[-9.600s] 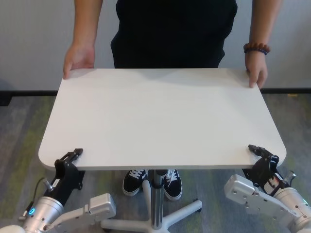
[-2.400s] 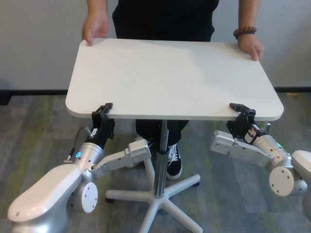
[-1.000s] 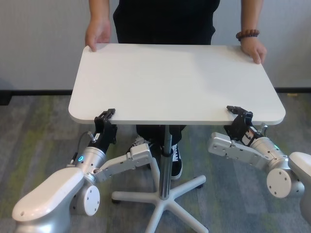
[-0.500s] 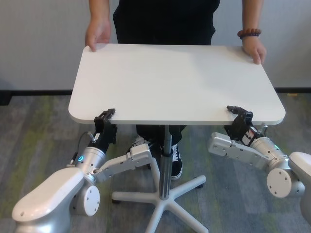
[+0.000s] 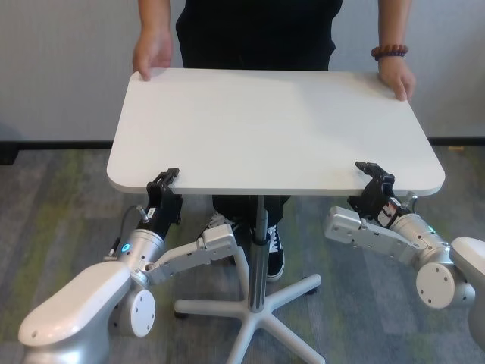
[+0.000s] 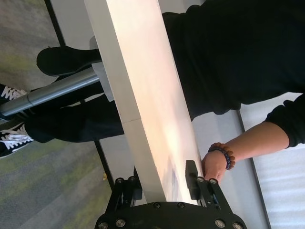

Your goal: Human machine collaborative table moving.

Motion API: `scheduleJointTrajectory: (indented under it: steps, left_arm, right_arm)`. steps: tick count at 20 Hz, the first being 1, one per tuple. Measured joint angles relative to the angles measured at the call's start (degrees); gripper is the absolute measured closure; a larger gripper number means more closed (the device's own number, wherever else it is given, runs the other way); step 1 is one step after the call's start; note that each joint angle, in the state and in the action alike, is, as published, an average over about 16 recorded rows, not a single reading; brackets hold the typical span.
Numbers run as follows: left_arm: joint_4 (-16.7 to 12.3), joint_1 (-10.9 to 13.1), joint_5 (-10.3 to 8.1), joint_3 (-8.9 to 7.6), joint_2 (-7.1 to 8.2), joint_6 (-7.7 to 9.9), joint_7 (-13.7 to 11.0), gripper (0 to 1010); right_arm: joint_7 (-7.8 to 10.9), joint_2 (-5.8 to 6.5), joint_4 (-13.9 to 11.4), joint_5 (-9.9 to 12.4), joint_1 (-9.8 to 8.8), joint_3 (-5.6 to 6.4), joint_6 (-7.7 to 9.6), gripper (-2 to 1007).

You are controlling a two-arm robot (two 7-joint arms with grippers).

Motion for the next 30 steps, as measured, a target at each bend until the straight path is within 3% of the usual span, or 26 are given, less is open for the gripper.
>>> scheduleJointTrajectory:
  steps: [4,8,15,18,23,27,30]
  left_arm:
    - [-0.92,0.49,0.13,0.02,0.34,0.37,-0.04,557]
    - [-3.96,2.22,0.09,-0.3,1.34,1.22,-0.6,438]
    - [-14.42,8.5,-2.26,-2.51,4.54,2.48,-4.76,219]
    - [-20.44,12.29,-5.06,-4.55,6.1,2.61,-7.77,143]
    - [-29.89,18.51,-12.4,-9.17,7.87,1.54,-13.48,55]
    - [-36.03,22.5,-18.85,-13.08,8.2,0.49,-17.2,19]
    - [-39.95,24.77,-23.5,-15.83,7.85,-0.26,-19.43,10]
  right_arm:
    - [0.23,0.1,-0.29,0.04,-0.17,0.0,-0.07,385]
    - [0.87,0.59,-2.07,0.46,-1.34,0.21,0.04,256]
    - [3.33,2.23,-9.54,2.72,-6.47,1.54,0.51,82]
    - [5.29,3.05,-14.35,5.42,-9.94,2.92,0.19,39]
    - [9.6,3.66,-22.07,12.8,-15.72,6.0,-1.97,4]
    - [13.54,3.34,-26.93,20.06,-19.07,8.54,-4.82,0]
    - [16.46,2.76,-29.85,25.44,-20.58,10.2,-7.22,0]
